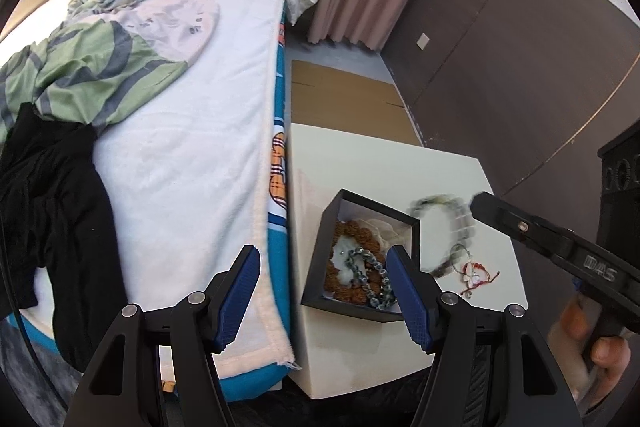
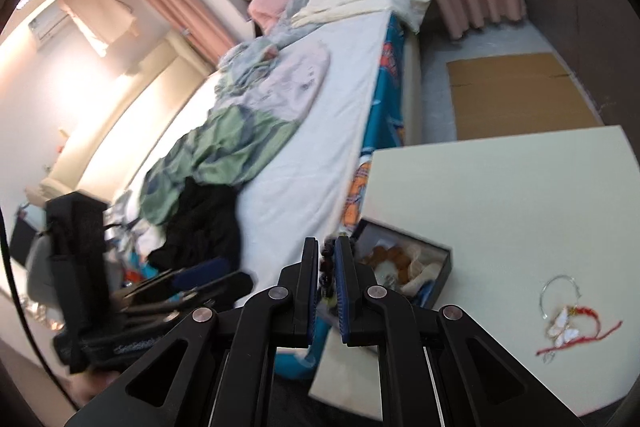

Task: Organize jewelry
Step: 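Carry the dark bead bracelet into the box and open the right tool, then reach the left tool to the white butterfly pendant and grasp it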

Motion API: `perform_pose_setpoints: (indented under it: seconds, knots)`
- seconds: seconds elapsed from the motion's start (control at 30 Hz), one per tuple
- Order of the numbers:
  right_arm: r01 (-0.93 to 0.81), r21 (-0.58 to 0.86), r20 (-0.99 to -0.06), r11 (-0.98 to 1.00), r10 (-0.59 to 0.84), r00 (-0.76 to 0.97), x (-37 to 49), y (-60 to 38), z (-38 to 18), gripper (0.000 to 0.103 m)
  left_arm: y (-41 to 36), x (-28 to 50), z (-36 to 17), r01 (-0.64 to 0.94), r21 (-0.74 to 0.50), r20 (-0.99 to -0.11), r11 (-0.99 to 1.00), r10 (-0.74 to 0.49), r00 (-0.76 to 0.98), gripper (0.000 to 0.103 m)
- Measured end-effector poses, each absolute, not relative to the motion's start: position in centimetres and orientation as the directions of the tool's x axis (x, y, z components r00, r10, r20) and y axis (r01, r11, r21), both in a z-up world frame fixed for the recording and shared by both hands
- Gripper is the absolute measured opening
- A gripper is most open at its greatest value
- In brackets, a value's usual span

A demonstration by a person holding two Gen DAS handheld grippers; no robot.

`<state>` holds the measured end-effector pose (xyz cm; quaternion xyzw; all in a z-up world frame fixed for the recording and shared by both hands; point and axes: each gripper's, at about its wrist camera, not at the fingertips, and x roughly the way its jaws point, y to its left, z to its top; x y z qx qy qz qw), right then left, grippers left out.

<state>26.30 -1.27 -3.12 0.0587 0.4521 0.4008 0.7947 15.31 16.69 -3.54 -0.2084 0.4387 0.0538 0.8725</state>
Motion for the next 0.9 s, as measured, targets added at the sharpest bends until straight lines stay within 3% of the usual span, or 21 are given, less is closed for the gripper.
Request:
perform_pose_setpoints:
  seconds: [0.07, 0.1, 0.63, 0.7, 0.77, 0.9]
  knots:
    - [-0.555, 0.438, -0.712, 0.707, 0.650, 0.267, 26.8, -1.2, -4.0, 0.055, 16.7, 15.1, -3.4, -0.273, -0.314, -0.785, 0.909, -0.088, 0.613, 0.067]
    - [-0.543, 0.452, -0.709, 0.708, 0.655, 0.263, 26.9, -1.6, -4.4, 0.059, 16.7, 15.1, -3.4, -0.270, -0.309, -0.785, 0.912, -0.085, 0.614, 0.067]
    - [-0.442, 0.395, -0.735, 0.805, 0.566, 0.373, 26.7, -11.0, -5.3, 0.059, 11.7, 17.4, -2.9, -0.165, -0.284, -0.770, 0.944, -0.123, 0.626, 0.067]
    - [-0.415, 0.402, -0.732, 0.816, 0.559, 0.389, 26.8, -13.1, -5.3, 0.063, 10.8, 17.8, -2.7, -0.151, -0.285, -0.766, 0.947, -0.129, 0.630, 0.067]
    - [-0.383, 0.402, -0.731, 0.831, 0.544, 0.413, 26.9, -15.3, -5.1, 0.076, 9.9, 18.3, -2.7, -0.133, -0.290, -0.762, 0.948, -0.145, 0.631, 0.067]
    - [-0.338, 0.406, -0.725, 0.849, 0.525, 0.447, 27.1, -18.4, -4.9, 0.079, 7.2, 19.5, -2.8, -0.087, -0.285, -0.767, 0.955, -0.173, 0.618, 0.067]
